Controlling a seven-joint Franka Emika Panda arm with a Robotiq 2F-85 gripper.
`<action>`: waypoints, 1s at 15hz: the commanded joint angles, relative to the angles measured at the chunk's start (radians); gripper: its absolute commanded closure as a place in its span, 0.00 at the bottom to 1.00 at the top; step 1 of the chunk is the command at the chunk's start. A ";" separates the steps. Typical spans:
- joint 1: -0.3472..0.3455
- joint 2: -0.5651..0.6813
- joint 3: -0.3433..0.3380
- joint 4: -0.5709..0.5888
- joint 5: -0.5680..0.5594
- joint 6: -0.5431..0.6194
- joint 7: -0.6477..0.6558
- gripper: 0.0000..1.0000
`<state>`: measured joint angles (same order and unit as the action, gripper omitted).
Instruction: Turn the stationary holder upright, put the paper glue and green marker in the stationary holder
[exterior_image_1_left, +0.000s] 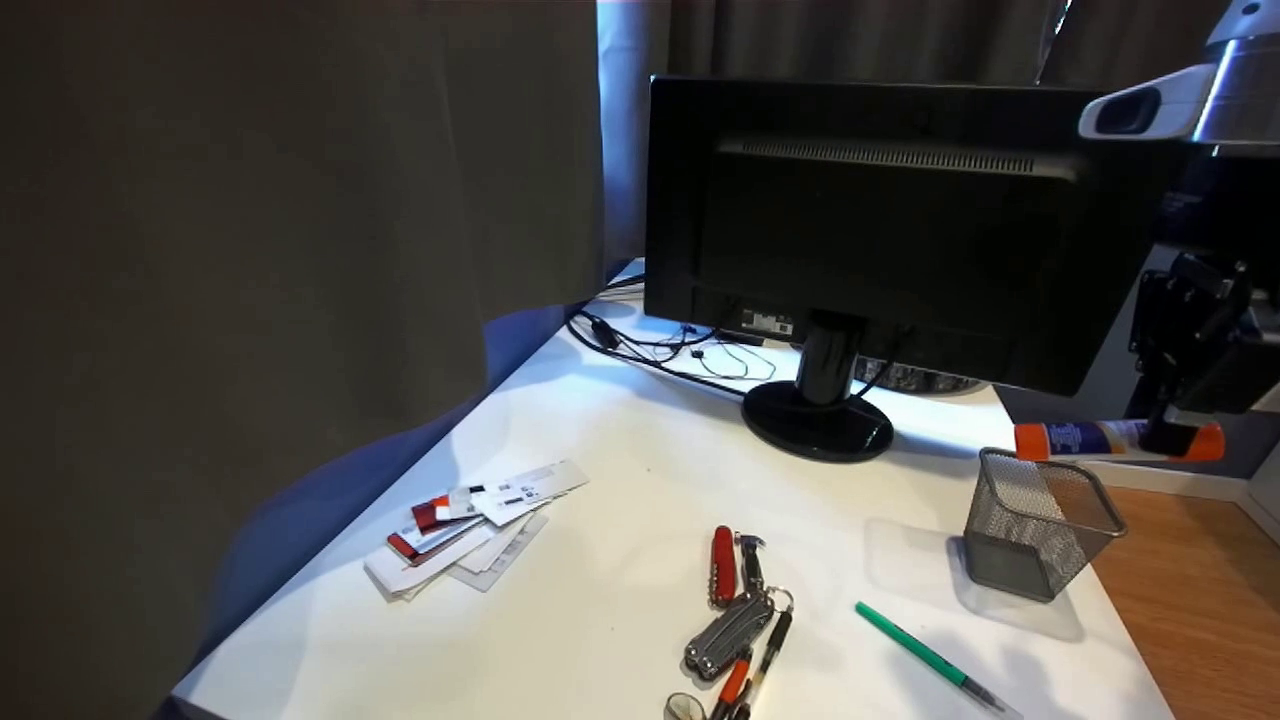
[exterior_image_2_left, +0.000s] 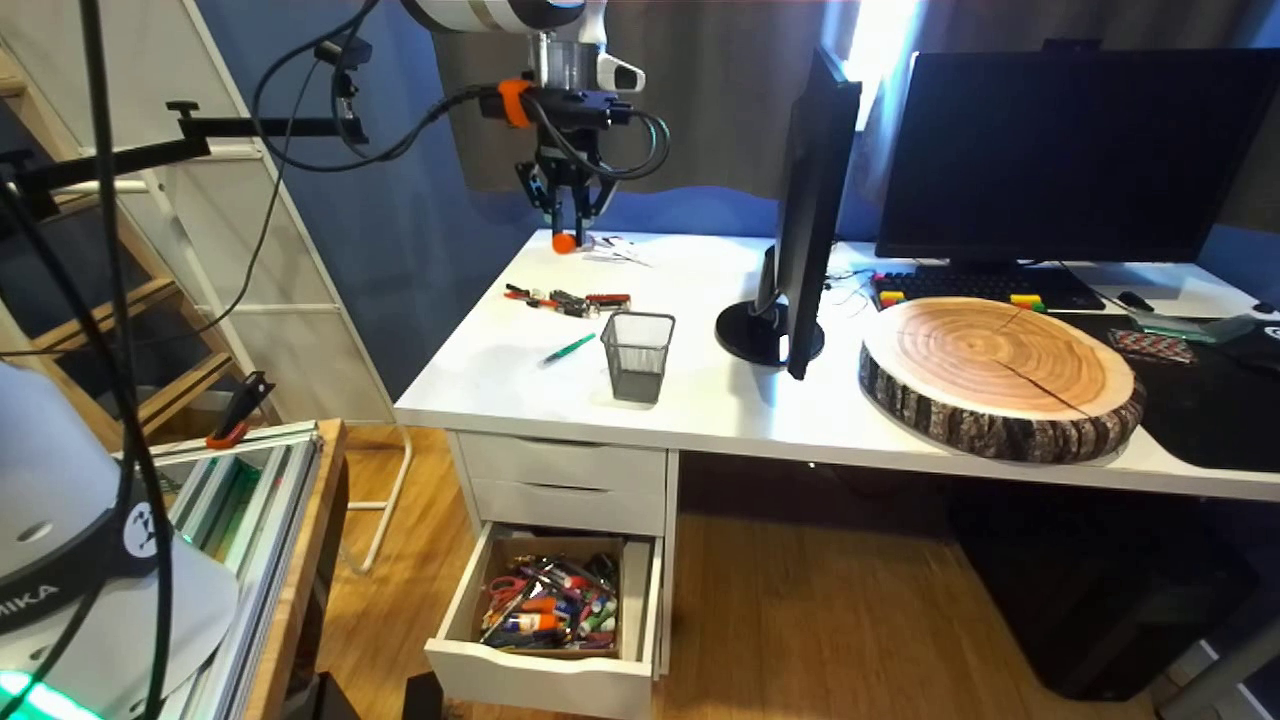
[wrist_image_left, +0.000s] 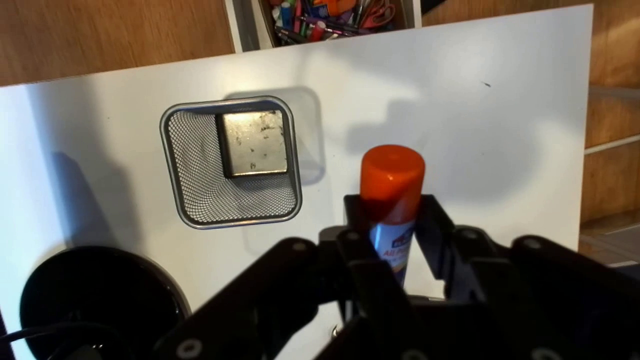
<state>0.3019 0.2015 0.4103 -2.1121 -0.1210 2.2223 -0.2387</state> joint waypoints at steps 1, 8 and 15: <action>0.059 0.047 -0.037 0.081 -0.154 -0.114 0.009 0.90; 0.155 0.199 -0.067 0.255 -0.428 -0.326 -0.021 0.90; 0.227 0.348 -0.091 0.395 -0.617 -0.498 -0.081 0.90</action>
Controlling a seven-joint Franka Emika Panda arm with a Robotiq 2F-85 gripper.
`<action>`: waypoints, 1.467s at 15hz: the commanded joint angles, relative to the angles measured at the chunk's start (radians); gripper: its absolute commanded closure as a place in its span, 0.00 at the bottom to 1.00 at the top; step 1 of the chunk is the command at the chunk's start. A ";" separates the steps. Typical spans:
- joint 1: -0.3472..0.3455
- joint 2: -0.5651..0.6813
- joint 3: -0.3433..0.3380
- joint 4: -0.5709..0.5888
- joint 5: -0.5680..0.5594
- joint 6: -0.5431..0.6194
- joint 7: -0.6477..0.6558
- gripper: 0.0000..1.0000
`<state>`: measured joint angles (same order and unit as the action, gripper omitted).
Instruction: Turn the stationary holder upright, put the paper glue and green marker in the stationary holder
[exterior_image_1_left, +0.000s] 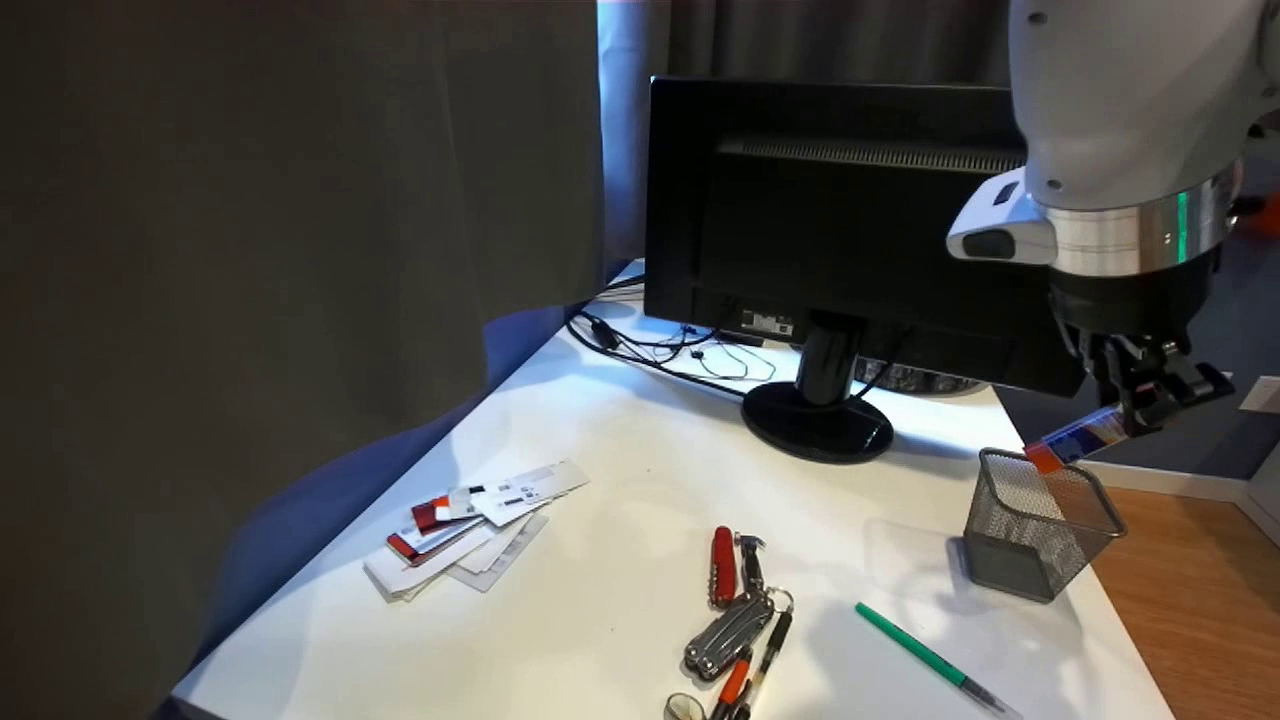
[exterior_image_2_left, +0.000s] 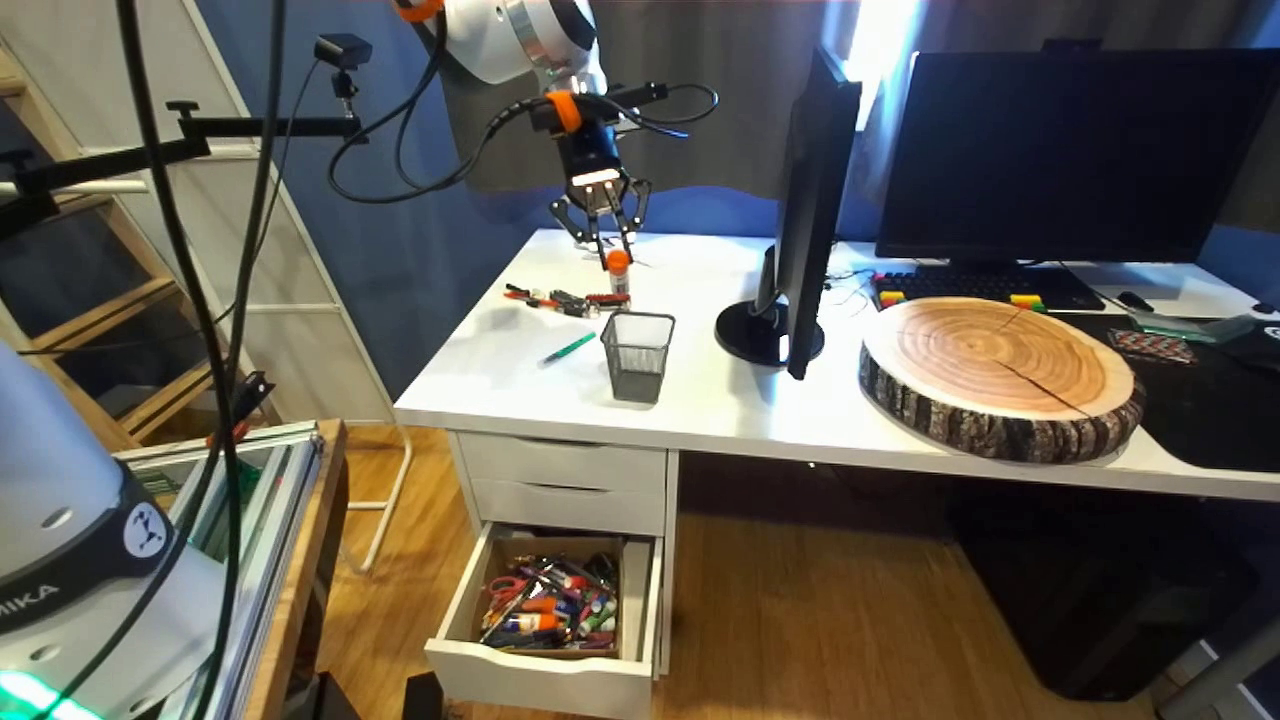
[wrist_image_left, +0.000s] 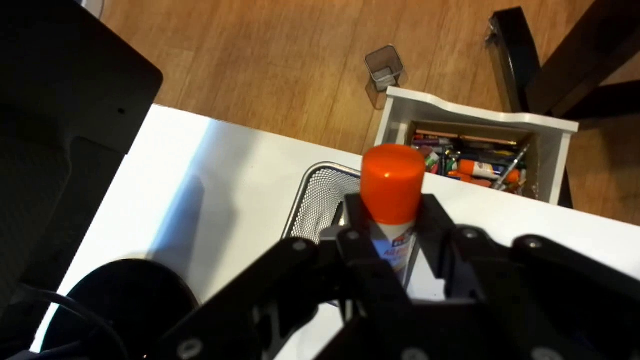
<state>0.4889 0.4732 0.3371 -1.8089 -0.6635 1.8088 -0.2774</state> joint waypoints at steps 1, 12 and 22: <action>0.049 0.104 -0.018 0.118 -0.094 -0.106 -0.053 0.90; 0.117 0.331 -0.049 0.348 -0.221 -0.262 -0.131 0.90; 0.113 0.407 -0.056 0.451 -0.162 -0.288 -0.101 0.90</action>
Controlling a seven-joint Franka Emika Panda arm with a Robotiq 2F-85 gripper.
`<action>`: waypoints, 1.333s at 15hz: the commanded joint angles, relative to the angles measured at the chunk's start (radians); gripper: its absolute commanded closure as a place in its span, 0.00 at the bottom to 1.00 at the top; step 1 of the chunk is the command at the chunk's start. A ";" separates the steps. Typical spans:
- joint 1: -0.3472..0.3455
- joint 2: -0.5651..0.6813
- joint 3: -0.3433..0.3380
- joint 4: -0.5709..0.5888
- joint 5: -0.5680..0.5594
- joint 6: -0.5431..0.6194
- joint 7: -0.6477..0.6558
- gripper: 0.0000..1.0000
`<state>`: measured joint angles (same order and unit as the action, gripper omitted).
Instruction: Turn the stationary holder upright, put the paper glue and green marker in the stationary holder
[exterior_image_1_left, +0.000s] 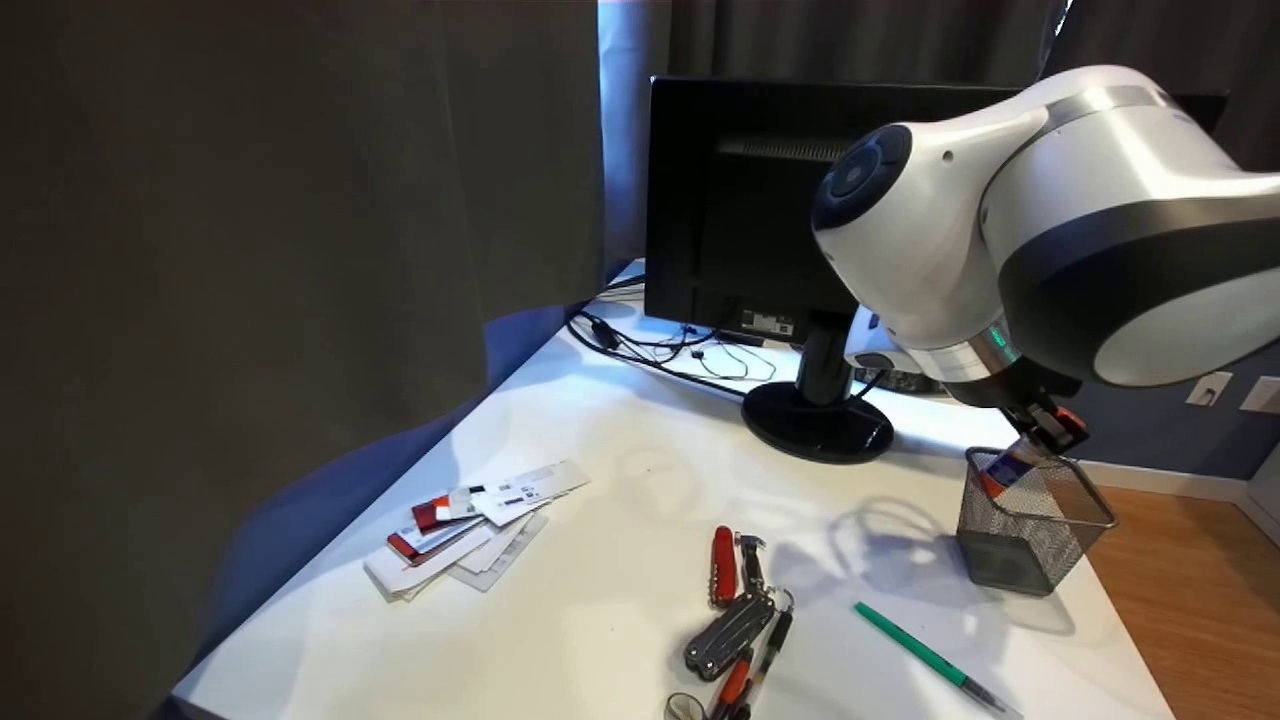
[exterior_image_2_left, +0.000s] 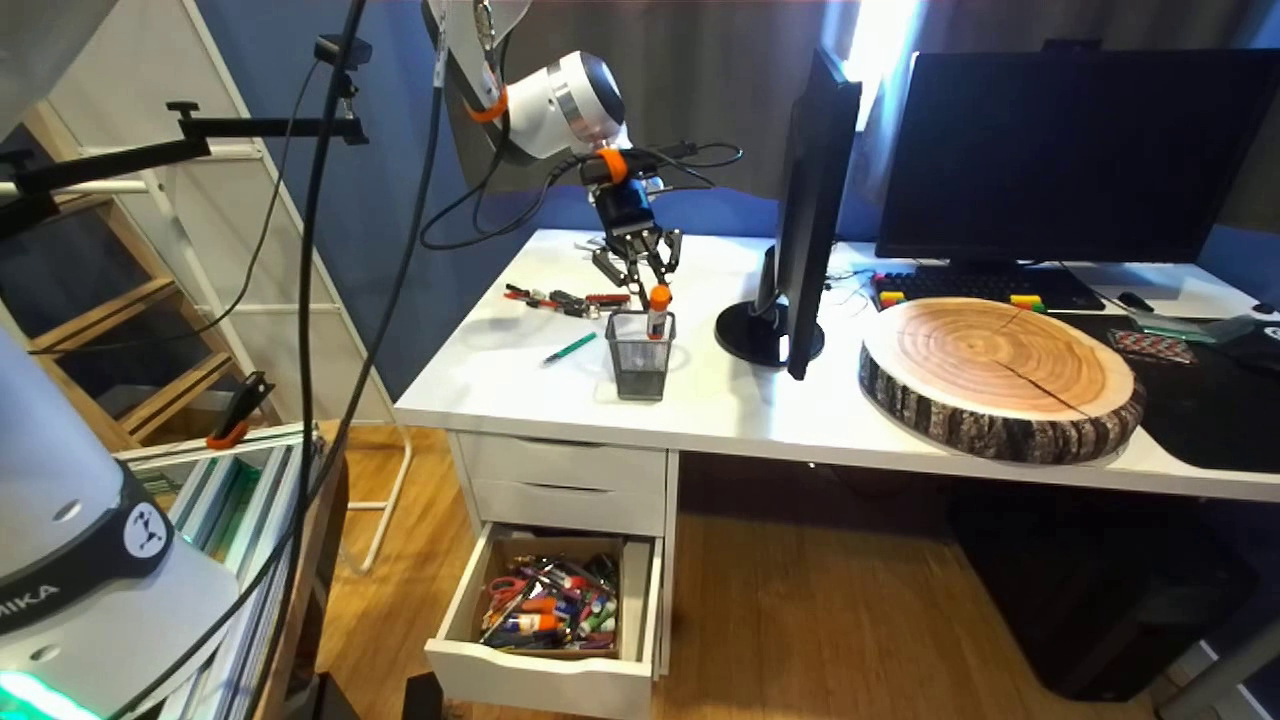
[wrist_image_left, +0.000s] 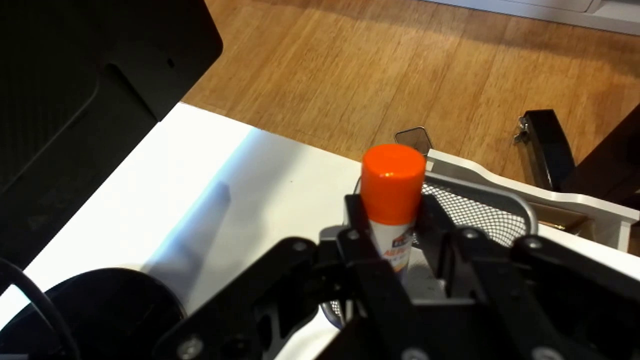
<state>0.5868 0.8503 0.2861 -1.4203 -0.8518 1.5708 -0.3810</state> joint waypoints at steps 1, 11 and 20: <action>0.021 0.040 -0.007 0.075 0.029 -0.062 0.008 0.90; 0.044 0.125 -0.012 0.183 0.065 -0.087 0.015 0.43; 0.050 0.153 -0.012 0.241 0.081 -0.039 0.006 0.00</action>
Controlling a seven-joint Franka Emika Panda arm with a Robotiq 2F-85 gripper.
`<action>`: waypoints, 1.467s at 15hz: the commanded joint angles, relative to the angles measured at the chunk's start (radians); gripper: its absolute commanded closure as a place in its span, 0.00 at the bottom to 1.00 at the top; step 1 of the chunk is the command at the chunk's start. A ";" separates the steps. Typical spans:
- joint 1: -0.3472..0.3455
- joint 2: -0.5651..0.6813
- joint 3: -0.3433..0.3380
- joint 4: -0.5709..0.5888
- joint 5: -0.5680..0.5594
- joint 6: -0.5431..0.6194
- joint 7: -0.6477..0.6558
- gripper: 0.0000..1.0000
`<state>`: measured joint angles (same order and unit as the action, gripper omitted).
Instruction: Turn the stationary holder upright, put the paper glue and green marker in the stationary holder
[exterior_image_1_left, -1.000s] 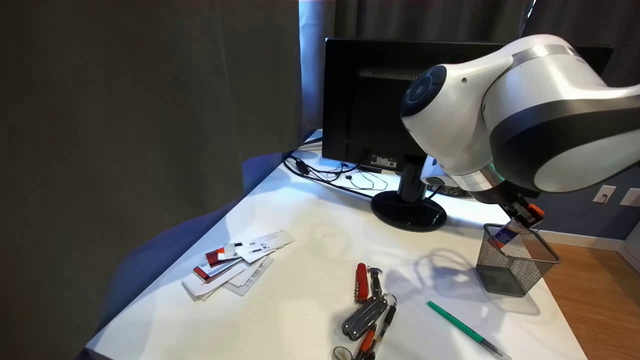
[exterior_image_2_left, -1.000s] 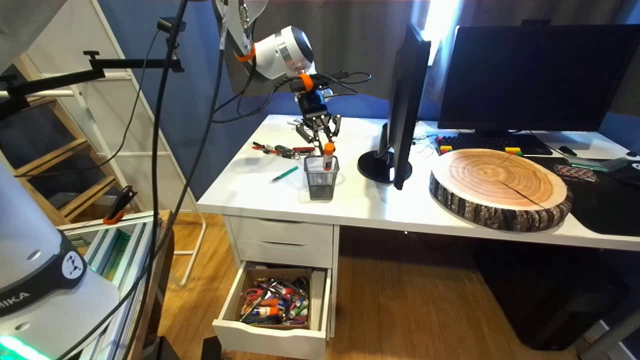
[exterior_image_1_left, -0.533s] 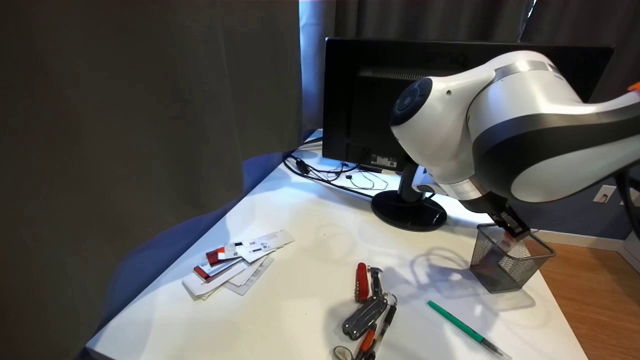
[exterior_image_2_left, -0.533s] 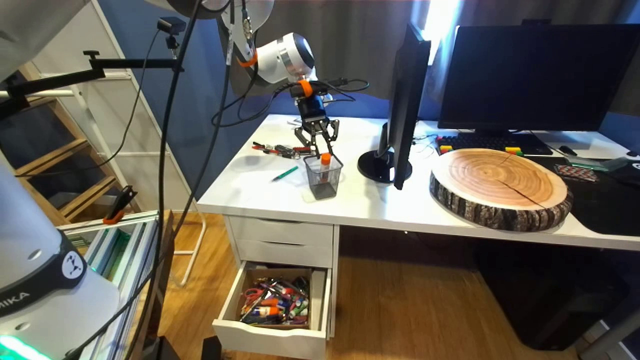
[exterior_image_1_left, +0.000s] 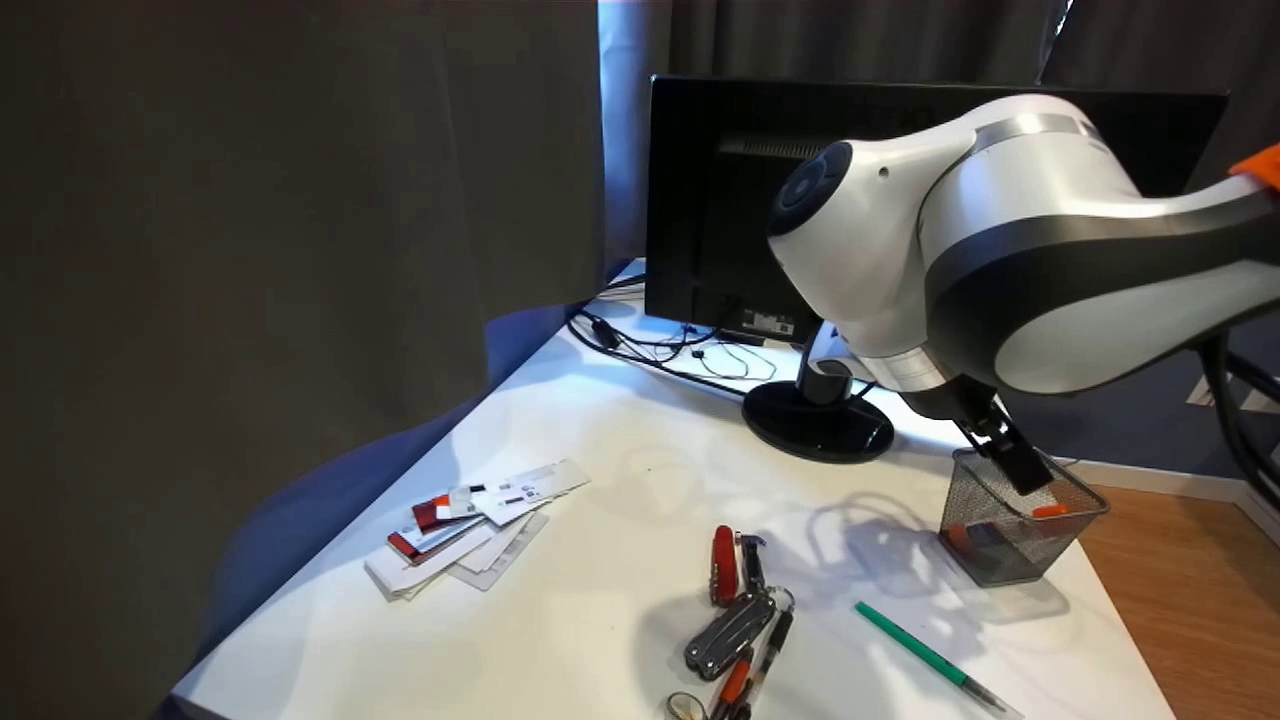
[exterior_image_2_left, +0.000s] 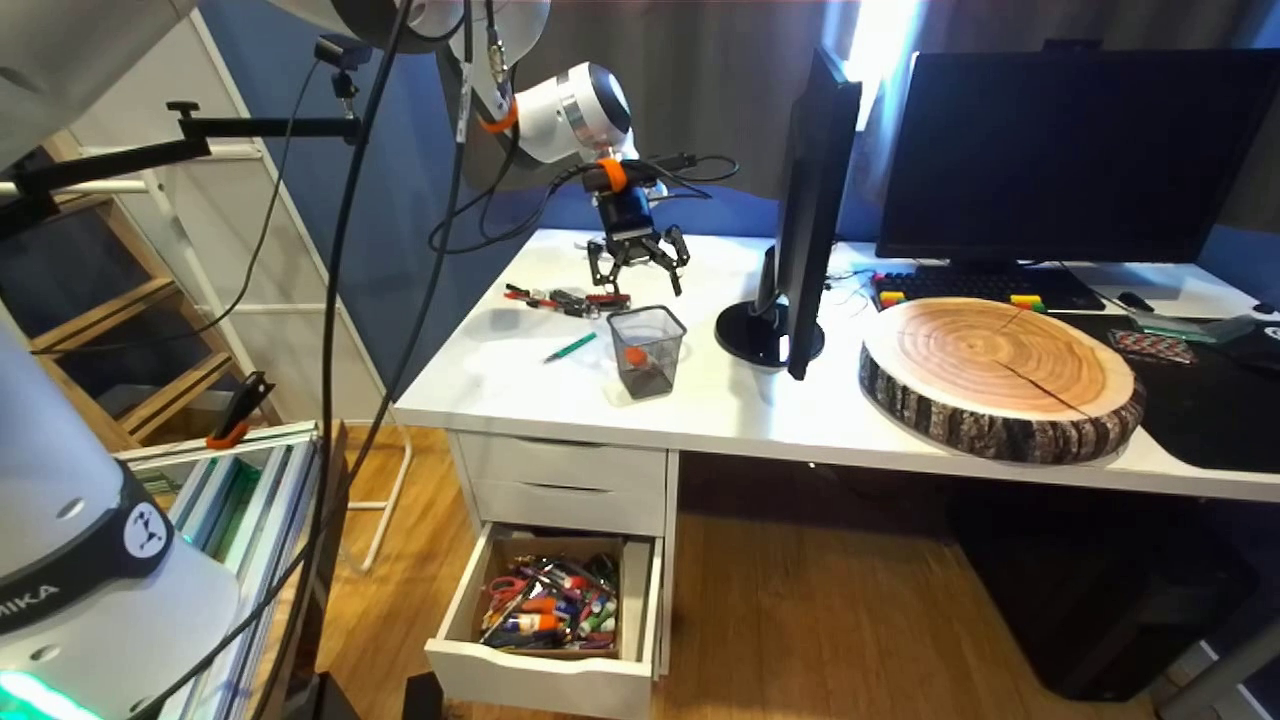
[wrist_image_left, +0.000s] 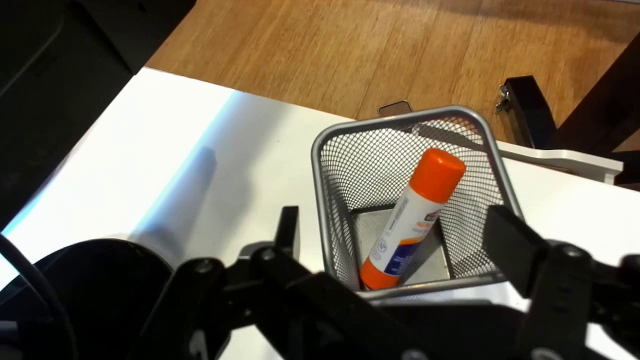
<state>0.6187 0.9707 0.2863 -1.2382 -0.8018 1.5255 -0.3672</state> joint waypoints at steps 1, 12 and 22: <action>0.016 0.036 -0.010 0.063 0.038 0.020 -0.004 0.00; -0.226 -0.360 0.033 -0.275 0.070 0.128 -0.086 0.00; -0.240 -0.375 0.084 -0.309 0.293 0.139 -0.053 0.00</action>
<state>0.3781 0.6009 0.3506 -1.5540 -0.6544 1.6602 -0.4289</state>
